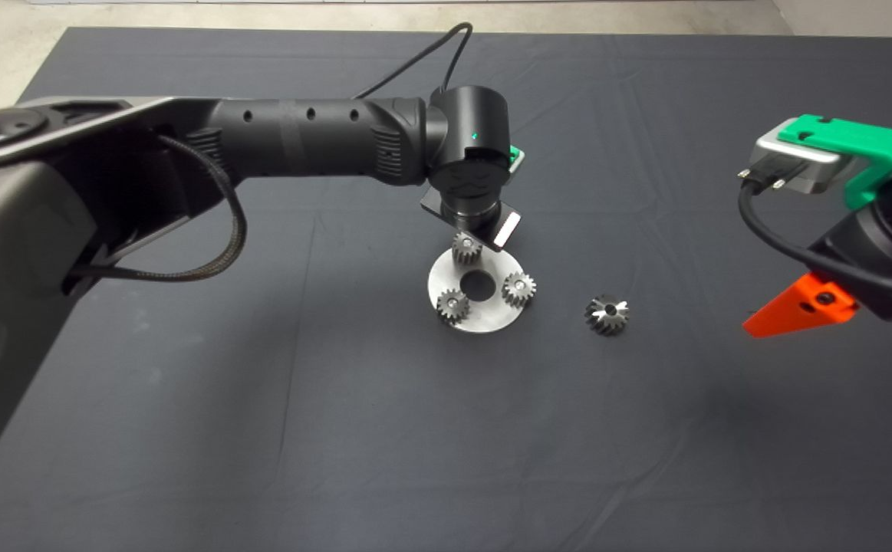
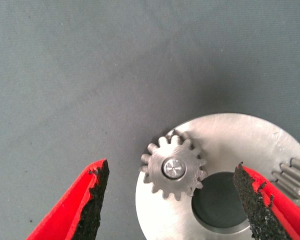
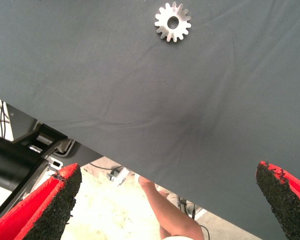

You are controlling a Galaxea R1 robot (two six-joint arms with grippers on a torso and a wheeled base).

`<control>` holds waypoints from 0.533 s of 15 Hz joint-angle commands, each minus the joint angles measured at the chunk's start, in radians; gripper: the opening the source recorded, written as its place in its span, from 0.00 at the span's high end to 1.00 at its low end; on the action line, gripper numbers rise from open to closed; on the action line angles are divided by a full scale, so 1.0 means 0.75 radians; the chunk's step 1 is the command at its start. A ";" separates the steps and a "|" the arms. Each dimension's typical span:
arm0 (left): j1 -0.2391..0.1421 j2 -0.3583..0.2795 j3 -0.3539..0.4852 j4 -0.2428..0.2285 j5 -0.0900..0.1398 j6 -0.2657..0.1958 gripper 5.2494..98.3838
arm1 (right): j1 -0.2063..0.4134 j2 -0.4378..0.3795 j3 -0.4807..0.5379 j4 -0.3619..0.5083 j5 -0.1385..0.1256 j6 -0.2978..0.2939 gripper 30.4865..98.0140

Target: Remove an incorrectly installed larger gear and replace it with the correct smaller gear

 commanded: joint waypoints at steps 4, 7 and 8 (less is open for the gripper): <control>-0.188 -0.065 0.043 -0.033 0.172 -0.023 0.38 | 0.033 -0.007 0.009 0.042 -0.015 0.007 0.08; -0.323 -0.417 0.346 -0.376 0.172 -0.143 0.33 | 0.033 -0.007 0.021 0.040 -0.015 0.007 0.08; -0.353 -0.505 0.447 -0.482 0.174 -0.162 0.31 | 0.033 -0.006 0.023 0.040 -0.015 0.007 0.08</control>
